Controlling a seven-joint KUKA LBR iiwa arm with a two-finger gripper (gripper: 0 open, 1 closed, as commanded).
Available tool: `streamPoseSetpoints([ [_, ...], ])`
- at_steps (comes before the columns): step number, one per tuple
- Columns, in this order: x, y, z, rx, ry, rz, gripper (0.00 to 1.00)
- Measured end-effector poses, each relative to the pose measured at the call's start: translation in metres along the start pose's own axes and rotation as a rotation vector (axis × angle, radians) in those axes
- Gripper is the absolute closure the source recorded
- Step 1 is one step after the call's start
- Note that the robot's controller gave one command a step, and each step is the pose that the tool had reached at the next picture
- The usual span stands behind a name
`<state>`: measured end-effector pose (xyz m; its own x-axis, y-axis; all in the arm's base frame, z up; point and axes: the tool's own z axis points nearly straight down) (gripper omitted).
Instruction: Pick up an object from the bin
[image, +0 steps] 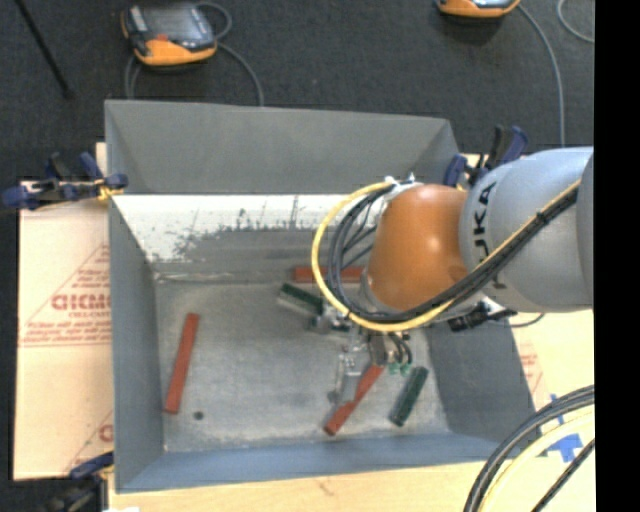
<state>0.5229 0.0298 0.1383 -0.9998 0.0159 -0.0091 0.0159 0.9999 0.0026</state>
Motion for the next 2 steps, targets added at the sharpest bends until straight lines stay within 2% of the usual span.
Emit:
streamPoseSetpoints([
  [1, 0.001, -0.019, 0.032, 0.003, 0.008, -0.116, 0.0],
  [2, 0.021, -0.054, 0.056, 0.002, 0.01, -0.389, 0.0],
])
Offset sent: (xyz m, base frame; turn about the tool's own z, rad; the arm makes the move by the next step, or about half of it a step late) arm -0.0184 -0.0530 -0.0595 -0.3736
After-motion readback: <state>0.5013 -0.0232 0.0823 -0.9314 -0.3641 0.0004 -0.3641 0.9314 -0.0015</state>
